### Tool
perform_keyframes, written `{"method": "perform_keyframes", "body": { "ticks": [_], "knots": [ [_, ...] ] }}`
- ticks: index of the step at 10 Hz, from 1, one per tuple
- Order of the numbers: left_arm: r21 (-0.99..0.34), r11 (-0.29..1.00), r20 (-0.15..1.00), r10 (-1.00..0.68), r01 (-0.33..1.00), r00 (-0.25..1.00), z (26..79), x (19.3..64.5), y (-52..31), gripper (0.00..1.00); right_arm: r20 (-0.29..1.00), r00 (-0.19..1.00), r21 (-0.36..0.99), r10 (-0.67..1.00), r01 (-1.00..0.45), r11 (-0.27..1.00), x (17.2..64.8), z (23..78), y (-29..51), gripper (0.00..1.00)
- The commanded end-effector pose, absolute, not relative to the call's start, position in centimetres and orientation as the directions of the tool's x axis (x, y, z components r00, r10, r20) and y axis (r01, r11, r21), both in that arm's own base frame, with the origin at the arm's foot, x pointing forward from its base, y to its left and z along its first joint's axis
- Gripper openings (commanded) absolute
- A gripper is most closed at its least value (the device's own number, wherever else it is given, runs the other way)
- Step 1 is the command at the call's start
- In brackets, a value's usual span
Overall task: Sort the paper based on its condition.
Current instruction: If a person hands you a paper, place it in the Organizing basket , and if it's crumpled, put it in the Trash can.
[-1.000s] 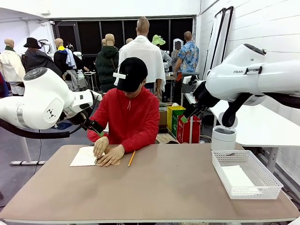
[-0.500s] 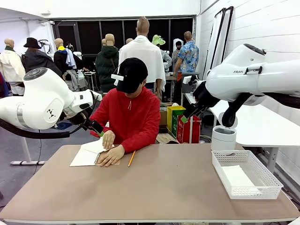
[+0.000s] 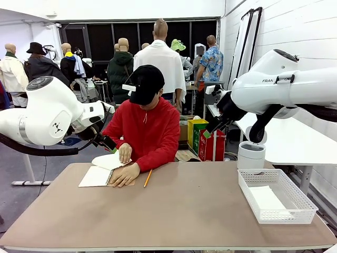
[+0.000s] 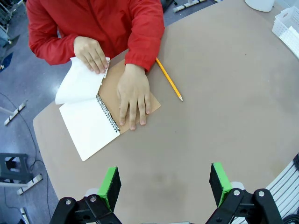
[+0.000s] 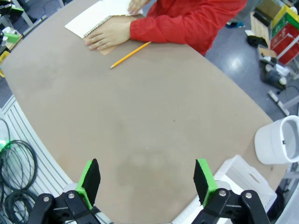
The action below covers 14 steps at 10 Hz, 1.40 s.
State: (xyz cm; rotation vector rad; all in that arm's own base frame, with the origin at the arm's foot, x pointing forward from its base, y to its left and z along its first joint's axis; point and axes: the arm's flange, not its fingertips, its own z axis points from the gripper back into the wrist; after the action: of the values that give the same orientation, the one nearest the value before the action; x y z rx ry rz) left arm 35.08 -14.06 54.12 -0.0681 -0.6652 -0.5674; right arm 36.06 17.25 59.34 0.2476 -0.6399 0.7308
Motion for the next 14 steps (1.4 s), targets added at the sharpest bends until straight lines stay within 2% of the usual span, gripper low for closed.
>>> {"method": "perform_keyframes", "body": {
  "ticks": [1,14],
  "knots": [
    [0.117,0.848,0.605,-0.474,0.518,0.64,54.14,35.09,-14.02,1.0,0.62,0.566,-0.012,0.543,-0.685,0.728,36.04,59.36,17.3,1.0],
    [0.117,0.848,0.605,-0.474,0.518,0.64,54.14,35.09,-14.02,1.0,0.62,0.566,-0.012,0.543,-0.685,0.728,36.04,59.36,17.3,1.0]
  ]
}}
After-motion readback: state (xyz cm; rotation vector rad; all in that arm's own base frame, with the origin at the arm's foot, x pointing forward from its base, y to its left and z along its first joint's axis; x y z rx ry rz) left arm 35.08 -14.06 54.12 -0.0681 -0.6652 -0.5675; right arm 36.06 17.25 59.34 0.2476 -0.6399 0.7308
